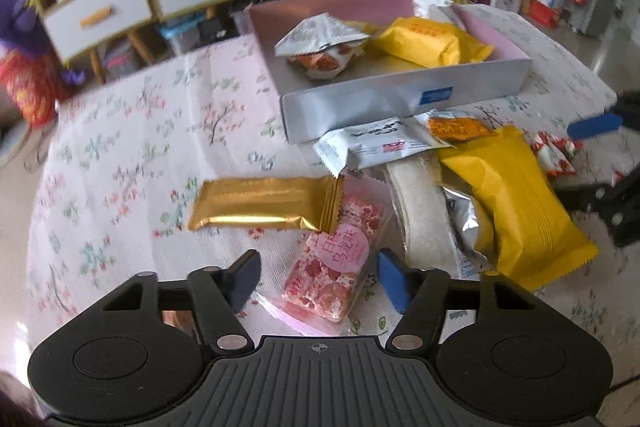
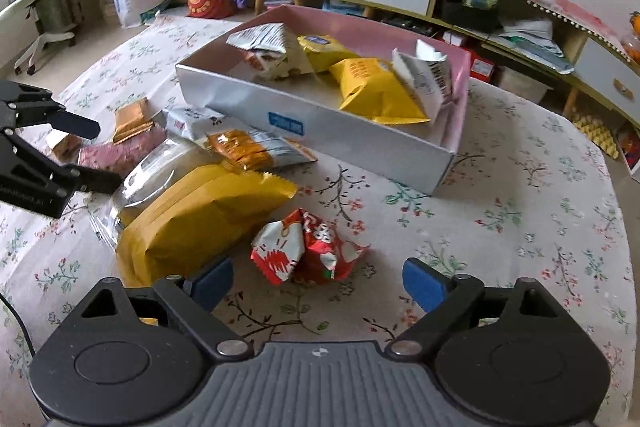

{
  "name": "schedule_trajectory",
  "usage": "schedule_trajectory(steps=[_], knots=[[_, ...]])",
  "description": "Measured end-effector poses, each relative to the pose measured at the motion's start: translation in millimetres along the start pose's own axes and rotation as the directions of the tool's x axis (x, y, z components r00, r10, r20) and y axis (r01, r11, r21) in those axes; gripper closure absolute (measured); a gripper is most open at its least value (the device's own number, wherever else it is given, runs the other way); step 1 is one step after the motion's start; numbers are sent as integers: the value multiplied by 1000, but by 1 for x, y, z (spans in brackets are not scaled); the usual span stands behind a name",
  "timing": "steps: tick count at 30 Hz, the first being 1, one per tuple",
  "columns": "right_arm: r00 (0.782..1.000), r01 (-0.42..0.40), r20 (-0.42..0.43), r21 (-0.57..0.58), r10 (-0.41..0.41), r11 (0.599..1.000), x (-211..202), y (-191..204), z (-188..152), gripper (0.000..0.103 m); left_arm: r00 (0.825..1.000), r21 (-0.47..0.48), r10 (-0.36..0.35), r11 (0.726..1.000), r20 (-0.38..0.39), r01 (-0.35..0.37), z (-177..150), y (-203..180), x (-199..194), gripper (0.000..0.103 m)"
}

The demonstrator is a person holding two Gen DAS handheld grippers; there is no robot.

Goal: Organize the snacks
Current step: 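Grasp the pink candy bag with the left gripper while the right grasps the red wrapper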

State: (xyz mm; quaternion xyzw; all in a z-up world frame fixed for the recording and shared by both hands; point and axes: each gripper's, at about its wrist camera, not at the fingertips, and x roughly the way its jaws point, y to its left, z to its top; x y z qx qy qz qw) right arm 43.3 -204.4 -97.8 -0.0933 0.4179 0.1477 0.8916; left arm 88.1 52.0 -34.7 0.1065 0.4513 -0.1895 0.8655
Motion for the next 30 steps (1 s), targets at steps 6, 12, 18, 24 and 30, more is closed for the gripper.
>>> schedule_trajectory(steps=[6,12,18,24,30], knots=[[1000,-17,-16,19,17,1000,10,2,3,44,1000,-86,-19,996,-4,18,-2,9,4,55],[999,-30,-21,34,30,999,16,4,3,50,1000,-103,-14,995,8,15,-2,7,3,63],[999,-39,-6,37,39,999,15,3,5,61,1000,-120,-3,993,5,4,0,5,3,67],[999,-44,6,21,44,999,13,5,4,81,1000,-152,3,988,-4,-3,1,5,2,72],[999,-41,13,21,41,999,11,2,4,100,1000,-154,12,988,-10,-14,-1,4,-1,73]])
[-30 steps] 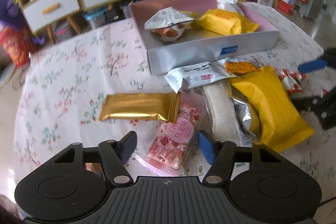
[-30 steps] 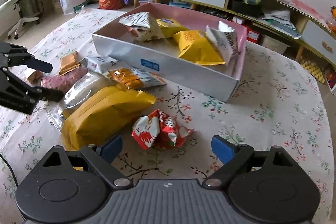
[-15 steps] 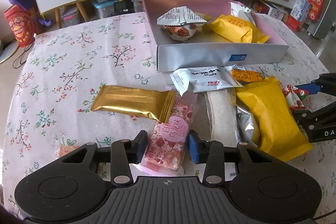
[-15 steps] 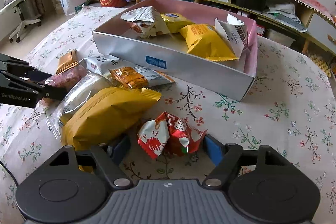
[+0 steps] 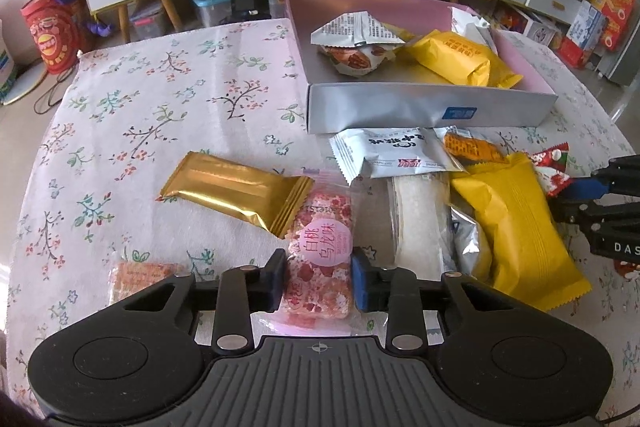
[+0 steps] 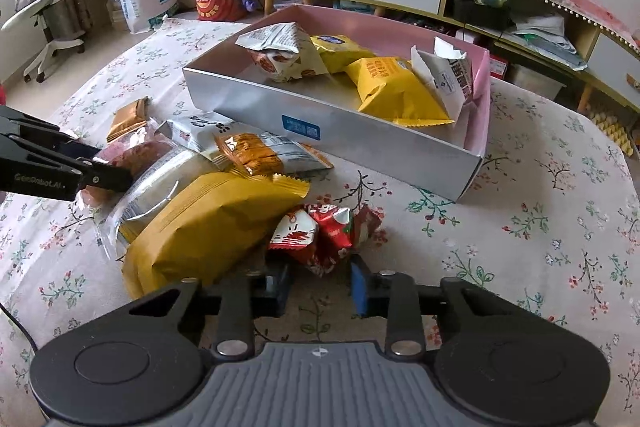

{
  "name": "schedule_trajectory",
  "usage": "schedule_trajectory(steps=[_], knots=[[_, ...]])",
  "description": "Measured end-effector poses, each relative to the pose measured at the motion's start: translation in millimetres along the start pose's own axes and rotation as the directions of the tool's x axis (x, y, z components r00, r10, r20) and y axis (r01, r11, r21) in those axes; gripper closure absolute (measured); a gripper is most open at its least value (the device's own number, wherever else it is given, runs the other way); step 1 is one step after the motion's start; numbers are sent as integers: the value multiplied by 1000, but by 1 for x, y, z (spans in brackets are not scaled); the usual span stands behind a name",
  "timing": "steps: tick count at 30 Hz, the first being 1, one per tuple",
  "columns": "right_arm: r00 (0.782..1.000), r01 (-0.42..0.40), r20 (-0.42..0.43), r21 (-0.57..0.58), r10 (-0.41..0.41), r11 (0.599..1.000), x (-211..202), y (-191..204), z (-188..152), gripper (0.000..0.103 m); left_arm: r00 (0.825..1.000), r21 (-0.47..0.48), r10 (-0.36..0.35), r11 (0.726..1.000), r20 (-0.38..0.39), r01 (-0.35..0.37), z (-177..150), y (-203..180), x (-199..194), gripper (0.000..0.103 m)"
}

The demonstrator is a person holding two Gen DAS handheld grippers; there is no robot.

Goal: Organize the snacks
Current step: 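Grasp the pink candy bag with the left gripper while the right grasps the red wrapper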

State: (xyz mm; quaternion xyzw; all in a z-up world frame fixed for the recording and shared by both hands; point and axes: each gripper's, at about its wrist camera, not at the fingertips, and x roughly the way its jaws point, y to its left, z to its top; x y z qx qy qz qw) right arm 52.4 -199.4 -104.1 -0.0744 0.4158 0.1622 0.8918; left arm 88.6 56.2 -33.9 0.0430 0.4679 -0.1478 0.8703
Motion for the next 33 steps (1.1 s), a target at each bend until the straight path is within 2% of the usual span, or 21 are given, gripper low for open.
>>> schedule_trajectory(steps=[2,13,14,15,19,26,28,29,33], knots=[[1000,4,2,-3,-4,1000,0,-1,-1,103,1000,-1,4,1000,0,-4,-1,0,-2,73],[1000,20,-7,-27,-21,999,-2,-1,0,102,1000,3,26,1000,-3,-26,-2,-2,-5,73],[1000,29,-7,-24,-29,999,-2,-1,0,86,1000,4,28,1000,-2,-28,-2,-2,-5,73],[999,42,-3,-24,-42,999,-2,-1,0,80,1000,4,31,1000,-1,-31,-1,-2,-5,73],[997,75,10,-63,-75,995,0,2,1,79,999,-3,30,1000,16,-30,4,0,-8,73],[998,67,20,-88,-65,994,5,2,7,85,1000,-12,13,1000,23,-12,9,-2,-8,74],[997,70,20,-97,-68,993,5,2,9,90,1000,-11,14,1000,23,-13,9,-3,-8,74],[997,70,18,-104,-69,992,5,3,9,97,1000,-12,13,1000,23,-12,9,-3,-8,74],[998,67,11,-101,-66,993,3,2,9,103,1000,-11,5,1000,29,-4,11,-5,-9,74]])
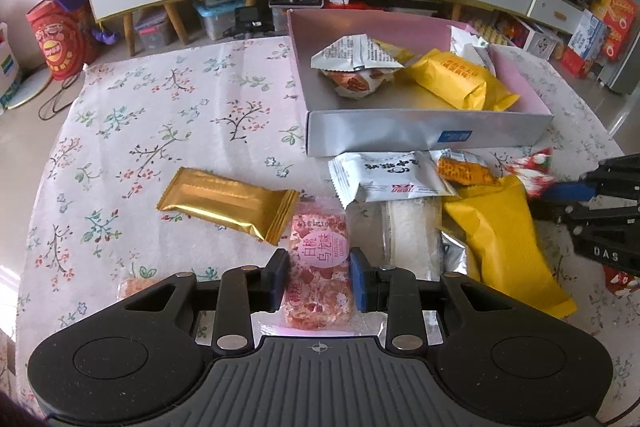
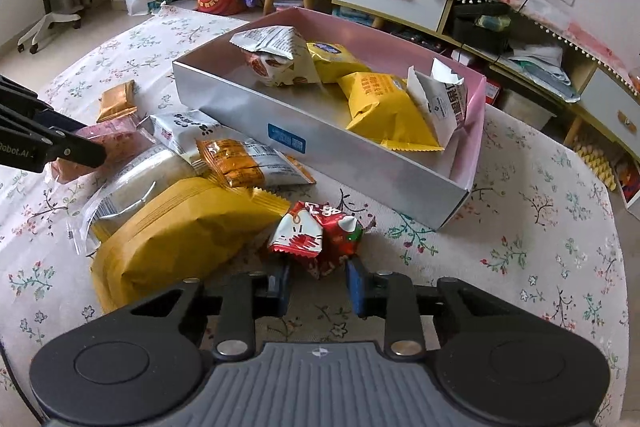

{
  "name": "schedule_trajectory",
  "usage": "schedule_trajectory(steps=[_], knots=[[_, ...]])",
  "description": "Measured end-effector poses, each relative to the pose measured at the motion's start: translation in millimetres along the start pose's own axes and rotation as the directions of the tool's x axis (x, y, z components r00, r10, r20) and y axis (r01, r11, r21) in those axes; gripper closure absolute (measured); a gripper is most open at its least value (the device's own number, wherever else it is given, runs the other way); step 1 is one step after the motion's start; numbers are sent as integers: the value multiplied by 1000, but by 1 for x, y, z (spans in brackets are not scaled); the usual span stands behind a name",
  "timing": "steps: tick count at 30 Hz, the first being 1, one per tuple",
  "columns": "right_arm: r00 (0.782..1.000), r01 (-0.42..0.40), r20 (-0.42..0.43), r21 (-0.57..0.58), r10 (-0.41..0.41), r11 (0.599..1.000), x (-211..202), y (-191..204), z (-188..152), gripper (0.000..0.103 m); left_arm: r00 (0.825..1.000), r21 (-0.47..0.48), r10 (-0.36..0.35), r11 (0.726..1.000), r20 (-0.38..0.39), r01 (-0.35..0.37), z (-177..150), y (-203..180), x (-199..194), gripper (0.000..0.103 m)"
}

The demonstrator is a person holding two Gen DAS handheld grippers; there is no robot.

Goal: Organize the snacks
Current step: 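Grasp the pink candy bag with the left gripper while the right grasps the red wrapper, then carry the pink bag and red wrapper into the pink box and open both grippers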

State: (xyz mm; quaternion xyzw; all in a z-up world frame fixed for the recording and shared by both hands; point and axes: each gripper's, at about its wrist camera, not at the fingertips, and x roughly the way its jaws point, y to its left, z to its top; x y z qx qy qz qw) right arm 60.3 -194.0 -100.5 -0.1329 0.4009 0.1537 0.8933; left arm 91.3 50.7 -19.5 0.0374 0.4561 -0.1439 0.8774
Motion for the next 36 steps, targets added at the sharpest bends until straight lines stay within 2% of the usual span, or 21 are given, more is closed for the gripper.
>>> schedule_trajectory(steps=[5,6,7,8,9,10,14,15,17,18,24,34,35,36], knots=[[1000,0,16,-14,0,1000,-4,-2,1,103,1000,7,-4,1000,3,4,1,-3,-1,74],[1000,7,23,-22,-6,1000,-5,-2,1,99,1000,10,-5,1000,2,5,1,-4,0,74],[1000,14,28,-31,-13,999,-5,-1,1,87,1000,12,-5,1000,1,5,0,-4,0,74],[999,20,37,-44,-18,999,-5,-1,2,68,1000,15,-4,1000,0,4,0,-5,0,74],[998,28,51,-58,-25,998,-5,0,3,59,1000,16,-4,1000,-1,4,0,-5,0,74],[997,45,69,-81,-39,996,-6,3,4,58,1000,18,-5,1000,-2,5,0,-5,0,74],[996,71,71,-129,-62,989,1,11,10,68,1000,24,-8,1000,-4,8,-1,-7,1,74],[996,63,65,-137,-55,989,3,13,11,79,1000,25,-8,1000,-3,8,-1,-7,1,74],[997,63,62,-167,-53,984,7,19,10,84,1000,22,-8,1000,-2,8,-2,-6,0,74],[996,76,68,-186,-64,980,7,23,9,90,1000,19,-5,1000,1,5,-1,-6,0,74],[993,99,79,-198,-84,975,3,25,11,95,1000,3,1,1000,26,-1,2,-2,-8,74],[987,117,126,-122,-102,986,-19,12,23,95,996,16,17,1000,91,-19,10,-3,-32,75],[986,121,131,-120,-105,985,-21,12,24,95,995,18,16,1000,99,-18,11,-3,-35,95],[985,123,135,-116,-107,986,-24,11,25,95,994,18,11,1000,106,-13,13,-4,-39,102]])
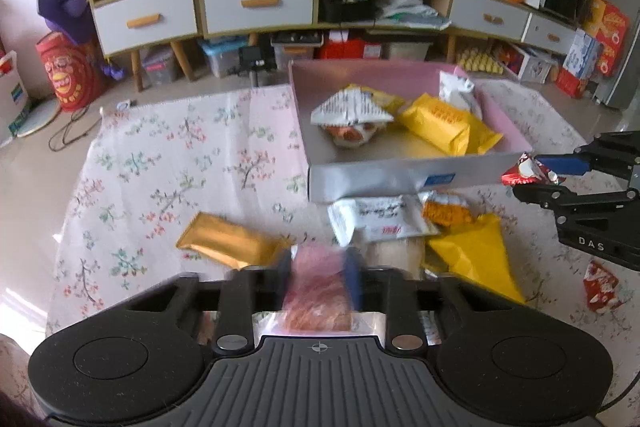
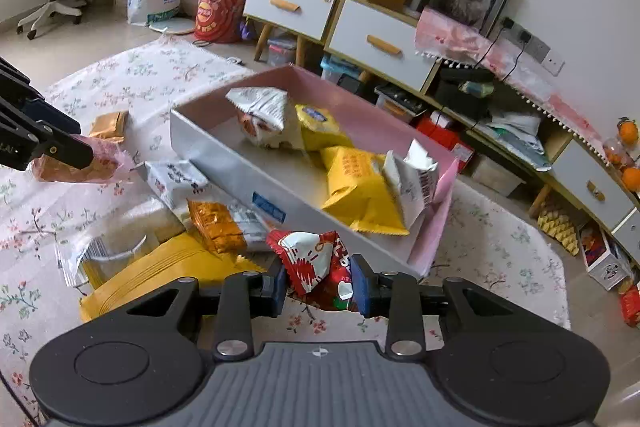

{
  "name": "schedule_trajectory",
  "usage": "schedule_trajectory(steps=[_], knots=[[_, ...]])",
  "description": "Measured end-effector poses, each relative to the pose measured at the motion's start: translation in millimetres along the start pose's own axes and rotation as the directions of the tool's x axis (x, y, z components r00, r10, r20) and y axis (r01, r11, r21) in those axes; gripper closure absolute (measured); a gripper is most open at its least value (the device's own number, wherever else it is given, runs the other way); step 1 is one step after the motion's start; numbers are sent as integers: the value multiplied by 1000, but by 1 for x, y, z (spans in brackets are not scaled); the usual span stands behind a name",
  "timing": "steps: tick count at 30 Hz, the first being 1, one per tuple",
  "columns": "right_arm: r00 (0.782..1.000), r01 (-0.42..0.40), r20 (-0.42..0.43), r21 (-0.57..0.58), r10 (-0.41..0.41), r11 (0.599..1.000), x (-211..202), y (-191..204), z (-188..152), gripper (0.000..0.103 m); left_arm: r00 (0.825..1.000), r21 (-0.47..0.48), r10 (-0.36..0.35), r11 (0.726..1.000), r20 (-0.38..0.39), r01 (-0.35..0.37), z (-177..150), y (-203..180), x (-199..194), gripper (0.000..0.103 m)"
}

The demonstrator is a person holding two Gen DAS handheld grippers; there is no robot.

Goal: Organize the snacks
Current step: 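Carry the pink bag and red wrapper into the pink box and open both grippers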

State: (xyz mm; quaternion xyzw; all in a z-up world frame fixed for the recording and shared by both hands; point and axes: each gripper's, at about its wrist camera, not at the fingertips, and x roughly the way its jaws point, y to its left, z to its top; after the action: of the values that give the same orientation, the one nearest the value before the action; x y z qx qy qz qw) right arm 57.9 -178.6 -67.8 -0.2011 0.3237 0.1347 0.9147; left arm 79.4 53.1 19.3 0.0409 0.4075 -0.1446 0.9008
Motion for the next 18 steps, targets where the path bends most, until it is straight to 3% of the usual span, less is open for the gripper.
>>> schedule_trajectory(steps=[4,10,16,18], knots=[[1000,2,22,15,-3,1000,-10,-3,5,95,1000,8,1,1000,25,-1,5,-2,-9,101],[999,8,39,24,-9,1000,-19,-3,11,94,997,32,-39,999,-68,42,0,2,3,91],[1000,11,12,63,-12,998,-22,-4,10,94,990,83,-33,996,-134,44,-15,-6,16,50],[1000,12,6,66,-13,998,-22,-4,10,94,986,113,-9,993,-164,28,-19,-9,23,48]])
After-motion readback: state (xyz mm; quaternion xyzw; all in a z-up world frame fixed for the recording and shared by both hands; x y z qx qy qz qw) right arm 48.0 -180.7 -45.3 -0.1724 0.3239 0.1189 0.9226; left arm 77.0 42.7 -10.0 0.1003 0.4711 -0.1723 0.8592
